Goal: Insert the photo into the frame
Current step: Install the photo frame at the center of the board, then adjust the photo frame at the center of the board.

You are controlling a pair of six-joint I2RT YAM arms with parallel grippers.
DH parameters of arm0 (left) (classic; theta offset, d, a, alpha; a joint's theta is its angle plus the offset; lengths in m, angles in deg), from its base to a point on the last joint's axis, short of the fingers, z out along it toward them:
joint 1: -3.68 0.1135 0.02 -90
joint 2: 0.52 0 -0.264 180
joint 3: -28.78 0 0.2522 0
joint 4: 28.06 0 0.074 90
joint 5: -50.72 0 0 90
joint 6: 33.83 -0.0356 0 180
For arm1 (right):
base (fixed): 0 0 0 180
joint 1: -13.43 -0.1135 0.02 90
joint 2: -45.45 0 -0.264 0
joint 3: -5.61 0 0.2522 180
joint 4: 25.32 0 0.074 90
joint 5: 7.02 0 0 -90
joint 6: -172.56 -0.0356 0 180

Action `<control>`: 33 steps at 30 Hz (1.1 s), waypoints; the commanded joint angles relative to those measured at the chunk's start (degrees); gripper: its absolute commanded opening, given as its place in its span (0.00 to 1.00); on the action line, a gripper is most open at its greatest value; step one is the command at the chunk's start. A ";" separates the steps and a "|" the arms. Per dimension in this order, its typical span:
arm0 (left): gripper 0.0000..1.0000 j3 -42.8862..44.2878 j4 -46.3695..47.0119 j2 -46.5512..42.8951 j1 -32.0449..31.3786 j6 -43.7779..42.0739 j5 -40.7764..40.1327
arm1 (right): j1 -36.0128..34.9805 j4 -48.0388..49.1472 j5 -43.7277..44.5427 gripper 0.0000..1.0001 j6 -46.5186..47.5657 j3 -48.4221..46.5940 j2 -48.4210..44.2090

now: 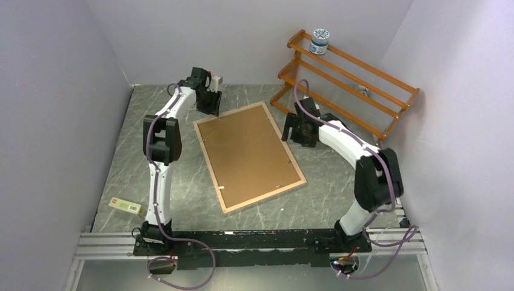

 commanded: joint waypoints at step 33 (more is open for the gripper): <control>0.70 -9.80 13.07 -1.79 12.70 5.82 34.28 | -4.54 4.14 -15.61 0.92 -27.99 30.78 -20.56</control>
